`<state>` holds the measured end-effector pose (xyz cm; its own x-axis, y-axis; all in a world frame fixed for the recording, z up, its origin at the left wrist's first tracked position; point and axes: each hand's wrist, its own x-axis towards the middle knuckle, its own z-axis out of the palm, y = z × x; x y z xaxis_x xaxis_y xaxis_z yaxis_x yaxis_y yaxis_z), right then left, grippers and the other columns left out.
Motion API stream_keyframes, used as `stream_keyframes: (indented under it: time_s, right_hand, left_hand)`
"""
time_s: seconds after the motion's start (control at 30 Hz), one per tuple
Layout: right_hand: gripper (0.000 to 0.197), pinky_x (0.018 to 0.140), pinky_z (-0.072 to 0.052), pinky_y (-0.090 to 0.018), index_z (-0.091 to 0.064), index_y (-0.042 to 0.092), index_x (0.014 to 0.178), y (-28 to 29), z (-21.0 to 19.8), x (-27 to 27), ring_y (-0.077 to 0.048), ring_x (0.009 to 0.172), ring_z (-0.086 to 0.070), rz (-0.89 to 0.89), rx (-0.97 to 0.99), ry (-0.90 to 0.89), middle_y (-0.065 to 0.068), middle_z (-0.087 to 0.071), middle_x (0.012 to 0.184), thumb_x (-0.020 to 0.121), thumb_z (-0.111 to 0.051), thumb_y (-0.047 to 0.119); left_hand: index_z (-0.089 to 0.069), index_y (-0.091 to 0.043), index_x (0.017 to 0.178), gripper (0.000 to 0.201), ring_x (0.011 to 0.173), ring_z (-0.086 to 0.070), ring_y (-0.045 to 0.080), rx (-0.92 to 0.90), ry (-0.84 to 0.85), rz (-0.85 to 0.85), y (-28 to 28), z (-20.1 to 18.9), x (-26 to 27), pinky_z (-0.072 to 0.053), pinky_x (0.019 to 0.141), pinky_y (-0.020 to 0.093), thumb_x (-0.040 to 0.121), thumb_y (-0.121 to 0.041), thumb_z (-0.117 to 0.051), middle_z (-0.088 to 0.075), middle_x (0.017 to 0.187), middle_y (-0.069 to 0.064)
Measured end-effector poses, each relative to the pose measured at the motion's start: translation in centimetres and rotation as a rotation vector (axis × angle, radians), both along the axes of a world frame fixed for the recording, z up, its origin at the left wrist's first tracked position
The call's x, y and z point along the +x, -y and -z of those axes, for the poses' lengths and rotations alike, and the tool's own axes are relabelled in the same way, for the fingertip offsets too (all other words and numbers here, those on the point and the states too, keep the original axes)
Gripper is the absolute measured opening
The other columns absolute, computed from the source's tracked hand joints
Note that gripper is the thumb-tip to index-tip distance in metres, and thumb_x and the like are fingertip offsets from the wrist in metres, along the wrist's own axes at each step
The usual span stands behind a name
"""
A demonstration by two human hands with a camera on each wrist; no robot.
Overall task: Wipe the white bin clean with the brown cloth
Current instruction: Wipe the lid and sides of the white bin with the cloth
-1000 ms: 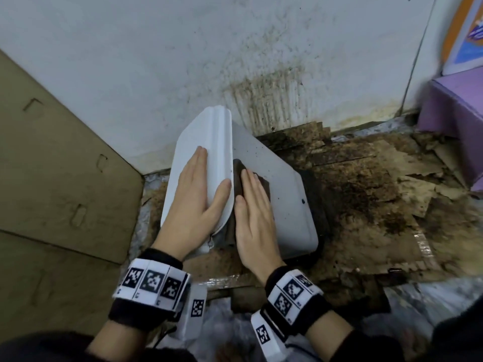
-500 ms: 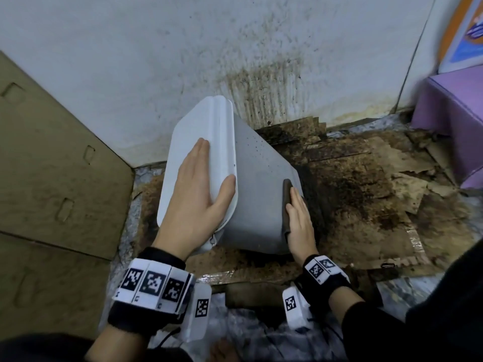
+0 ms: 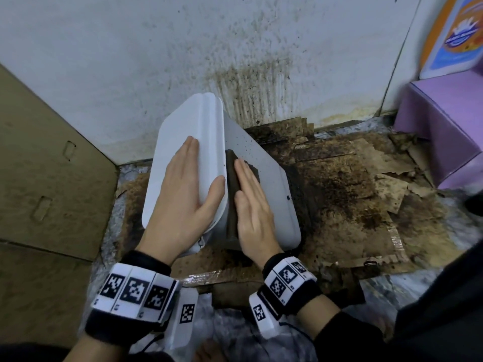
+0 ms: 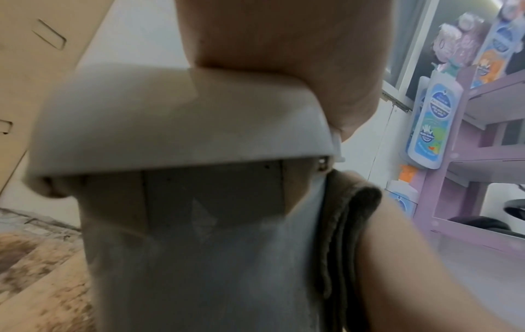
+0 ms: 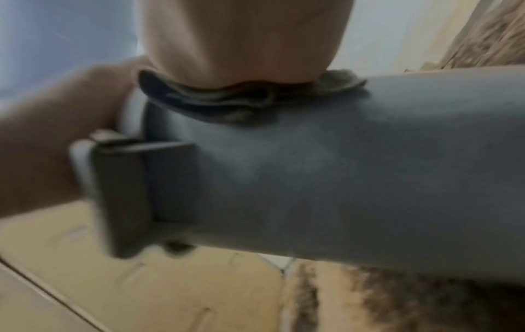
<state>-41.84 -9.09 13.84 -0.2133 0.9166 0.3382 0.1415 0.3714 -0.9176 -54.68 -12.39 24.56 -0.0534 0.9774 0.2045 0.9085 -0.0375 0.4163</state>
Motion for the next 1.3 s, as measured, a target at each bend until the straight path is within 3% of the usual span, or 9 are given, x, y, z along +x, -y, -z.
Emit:
stream_keyframes:
  time_s: [0.23,0.4,0.6,0.7,0.87,0.93,1.07,1.2,1.3]
  right_hand:
    - [0.060,0.128,-0.020,-0.037,-0.034,0.022,0.159,-0.9,8.2,3.9,-0.001,0.153,-0.025,0.158,-0.246,0.013,0.013,-0.031,0.165,0.104,-0.022,0.043]
    - [0.061,0.129,-0.016,-0.039,-0.032,0.023,0.159,-1.4,10.3,5.6,-0.007,0.154,-0.022,0.199,-0.455,0.001,0.007,-0.028,0.167,0.100,-0.026,0.038]
    - [0.062,0.129,-0.015,-0.036,-0.031,0.021,0.159,-1.0,7.5,3.8,-0.006,0.154,-0.024,0.174,-0.388,-0.024,0.007,-0.029,0.166,0.099,-0.025,0.034]
    - [0.063,0.129,-0.015,-0.035,-0.027,0.025,0.161,-0.5,4.3,1.7,0.001,0.154,-0.020,0.121,-0.275,-0.037,0.012,-0.025,0.168,0.101,-0.021,0.043]
    - [0.060,0.126,-0.007,-0.020,-0.022,0.023,0.162,0.3,-0.6,-0.7,0.008,0.153,-0.011,0.011,-0.117,0.010,0.014,-0.019,0.169,0.105,-0.018,0.039]
    - [0.056,0.127,-0.009,-0.024,-0.023,0.020,0.163,0.3,-0.7,-0.5,0.003,0.155,-0.013,0.001,-0.062,0.028,0.012,-0.021,0.169,0.108,-0.021,0.034]
    - [0.055,0.128,-0.017,-0.032,-0.027,0.019,0.162,-0.7,2.8,1.5,-0.007,0.156,-0.021,0.006,-0.005,0.030,0.009,-0.027,0.168,0.109,-0.024,0.033]
    - [0.054,0.129,-0.015,-0.035,-0.026,0.023,0.161,-1.4,9.1,4.8,-0.001,0.155,-0.017,0.082,-0.260,0.065,0.015,-0.023,0.168,0.108,-0.025,0.031]
    - [0.049,0.130,-0.009,-0.037,-0.020,0.024,0.161,-1.7,11.8,6.5,-0.006,0.157,-0.012,0.114,-0.470,0.088,0.012,-0.016,0.168,0.113,-0.025,0.023]
  left_hand:
    - [-0.009,-0.019,0.163,0.075,0.155,-0.006,0.006,-0.005,0.035,-0.020,-0.1,-0.3,0.0,-0.006,0.124,0.025,0.104,-0.052,-0.040,-0.008,0.170,-0.004]
    - [-0.009,-0.019,0.163,0.078,0.155,-0.006,0.006,-0.012,0.031,-0.007,-0.2,-0.4,0.2,-0.008,0.126,0.028,0.100,-0.057,-0.036,-0.009,0.170,-0.004]
    - [-0.010,-0.016,0.162,0.079,0.155,-0.007,0.009,-0.008,0.020,-0.015,-0.6,-0.3,0.4,-0.007,0.124,0.026,0.098,-0.056,-0.036,-0.009,0.170,-0.002]
    - [-0.011,-0.015,0.162,0.080,0.155,-0.008,0.011,0.001,0.010,-0.009,-0.7,-0.1,0.1,-0.008,0.124,0.027,0.099,-0.056,-0.036,-0.010,0.170,0.000]
    - [-0.011,-0.014,0.162,0.081,0.156,-0.009,0.012,0.005,0.011,-0.009,-0.6,0.1,-0.3,-0.007,0.124,0.025,0.098,-0.058,-0.033,-0.011,0.170,0.001]
    - [-0.011,-0.014,0.162,0.081,0.156,-0.009,0.012,0.003,0.013,-0.010,-0.5,0.1,-0.4,-0.009,0.125,0.028,0.098,-0.058,-0.033,-0.011,0.170,0.002]
    - [-0.010,-0.014,0.162,0.080,0.155,-0.007,0.009,-0.001,0.025,-0.003,-0.4,0.0,-0.2,-0.007,0.124,0.025,0.098,-0.056,-0.034,-0.009,0.170,-0.001]
    - [-0.011,-0.015,0.162,0.079,0.155,-0.007,0.008,0.001,0.037,-0.012,-0.3,0.0,-0.6,-0.006,0.123,0.024,0.099,-0.056,-0.036,-0.009,0.170,-0.002]
    - [-0.012,-0.016,0.162,0.079,0.155,-0.009,0.009,0.002,0.050,-0.019,-0.1,-0.1,-0.8,-0.006,0.122,0.022,0.099,-0.055,-0.037,-0.011,0.170,-0.002]
